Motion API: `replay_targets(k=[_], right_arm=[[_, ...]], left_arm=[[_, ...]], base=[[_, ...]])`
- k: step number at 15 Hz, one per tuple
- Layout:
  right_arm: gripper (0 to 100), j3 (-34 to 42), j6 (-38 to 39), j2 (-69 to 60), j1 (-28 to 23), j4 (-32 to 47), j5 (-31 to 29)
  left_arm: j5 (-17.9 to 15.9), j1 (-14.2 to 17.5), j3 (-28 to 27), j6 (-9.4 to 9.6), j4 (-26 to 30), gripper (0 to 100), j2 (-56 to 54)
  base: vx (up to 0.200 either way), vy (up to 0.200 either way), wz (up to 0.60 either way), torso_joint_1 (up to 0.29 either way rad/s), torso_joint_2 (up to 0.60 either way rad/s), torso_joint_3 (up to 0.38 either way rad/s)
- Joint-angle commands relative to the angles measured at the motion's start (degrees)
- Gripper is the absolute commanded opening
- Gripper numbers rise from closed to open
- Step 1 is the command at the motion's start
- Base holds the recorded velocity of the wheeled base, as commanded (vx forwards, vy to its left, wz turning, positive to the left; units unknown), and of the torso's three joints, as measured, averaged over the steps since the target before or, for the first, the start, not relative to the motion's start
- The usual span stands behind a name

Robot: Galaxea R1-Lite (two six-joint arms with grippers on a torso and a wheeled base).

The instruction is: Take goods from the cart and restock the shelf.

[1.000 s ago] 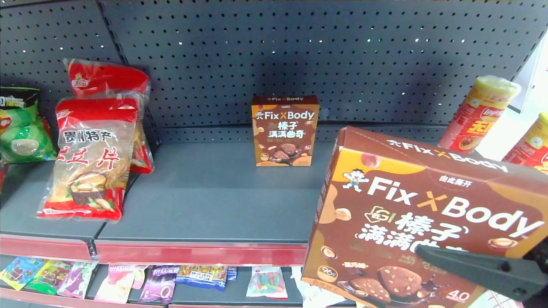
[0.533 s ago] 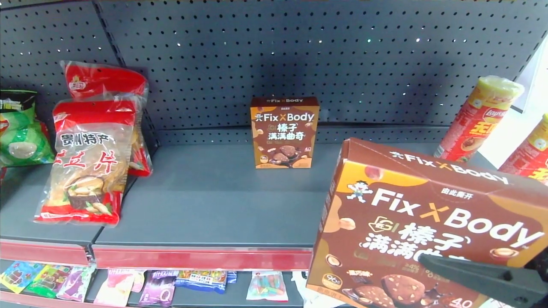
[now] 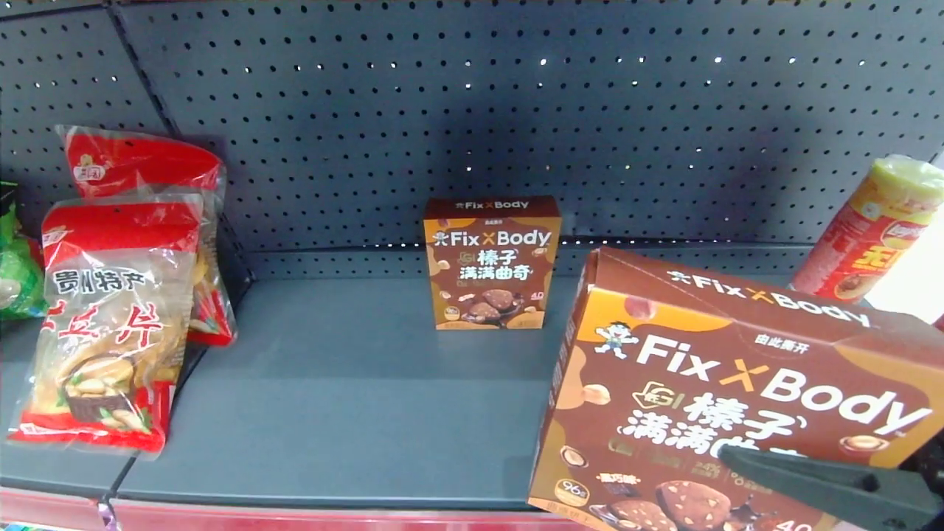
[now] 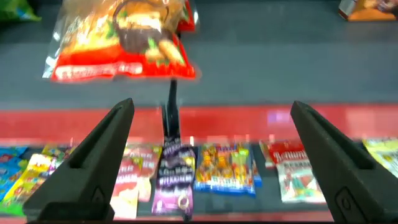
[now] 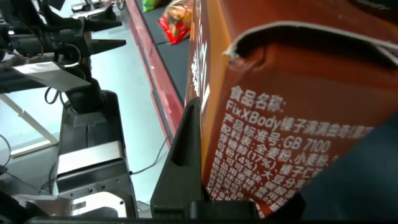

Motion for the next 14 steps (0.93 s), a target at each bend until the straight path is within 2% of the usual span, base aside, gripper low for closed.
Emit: replay_targets(k=[1,14], right_arm=[[0,0.1,0.0,0.2,0.0,0.0,0.0],[0,-0.9,0.0,0.2,0.0,-0.1,-0.1]], left_arm=[[0.0,0.0,0.0,-0.02,0.0,100,0.0],[-0.5,0.0,0.0,0.33,0.0,100,0.0]], base=[[0.0,0.0,0.0,0.0,0.0,0.0],[0.0,0.0,0.0,0.0,0.0,0.0]])
